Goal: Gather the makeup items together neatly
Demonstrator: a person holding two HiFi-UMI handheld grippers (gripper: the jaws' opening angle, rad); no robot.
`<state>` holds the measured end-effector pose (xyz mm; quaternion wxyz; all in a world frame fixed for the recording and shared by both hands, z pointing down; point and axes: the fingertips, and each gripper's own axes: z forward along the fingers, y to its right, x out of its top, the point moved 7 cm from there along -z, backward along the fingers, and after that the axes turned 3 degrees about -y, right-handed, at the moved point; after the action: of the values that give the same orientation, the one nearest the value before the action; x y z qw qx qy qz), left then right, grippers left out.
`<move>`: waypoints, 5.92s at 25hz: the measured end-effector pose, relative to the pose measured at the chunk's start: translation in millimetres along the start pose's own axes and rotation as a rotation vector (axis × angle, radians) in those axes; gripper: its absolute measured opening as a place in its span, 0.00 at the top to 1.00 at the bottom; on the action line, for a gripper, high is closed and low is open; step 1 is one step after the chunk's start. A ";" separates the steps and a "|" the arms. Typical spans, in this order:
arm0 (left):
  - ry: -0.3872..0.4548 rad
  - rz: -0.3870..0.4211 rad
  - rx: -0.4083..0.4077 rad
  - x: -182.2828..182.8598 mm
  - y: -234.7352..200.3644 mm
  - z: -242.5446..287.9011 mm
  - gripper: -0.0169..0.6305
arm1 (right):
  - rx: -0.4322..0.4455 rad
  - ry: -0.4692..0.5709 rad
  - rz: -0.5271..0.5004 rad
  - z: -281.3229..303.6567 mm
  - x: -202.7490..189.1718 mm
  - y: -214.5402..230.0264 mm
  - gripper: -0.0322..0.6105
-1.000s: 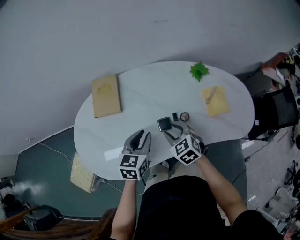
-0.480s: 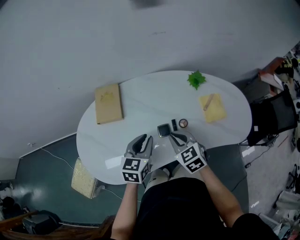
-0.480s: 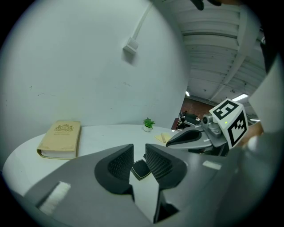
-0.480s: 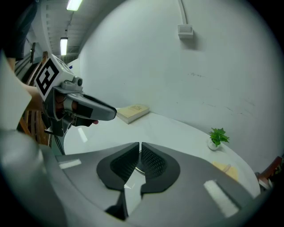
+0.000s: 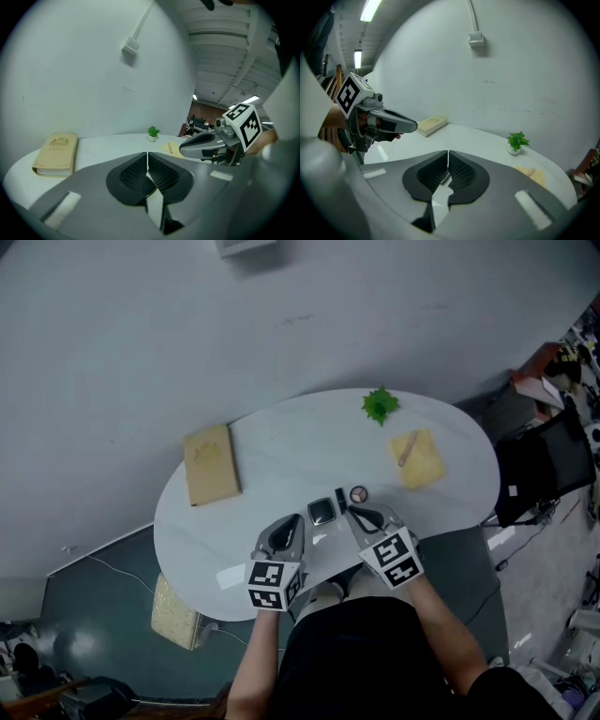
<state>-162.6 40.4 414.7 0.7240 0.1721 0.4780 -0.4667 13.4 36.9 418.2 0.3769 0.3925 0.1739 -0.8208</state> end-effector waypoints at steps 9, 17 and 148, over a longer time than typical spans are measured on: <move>-0.007 0.038 -0.056 29.9 24.7 42.8 0.97 | -0.101 0.016 0.113 -24.4 -13.6 67.3 0.92; -0.043 0.098 -0.143 56.6 66.9 104.3 0.95 | -0.176 0.031 0.180 -49.7 -30.5 127.4 0.92; -0.341 -0.368 0.324 -102.0 -38.5 76.3 0.88 | 0.222 -0.127 -0.055 41.6 0.3 37.4 0.92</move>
<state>-165.4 20.1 546.1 0.6600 0.1150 0.2918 -0.6827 20.1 -11.9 444.7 0.3187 0.3741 0.0682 -0.8682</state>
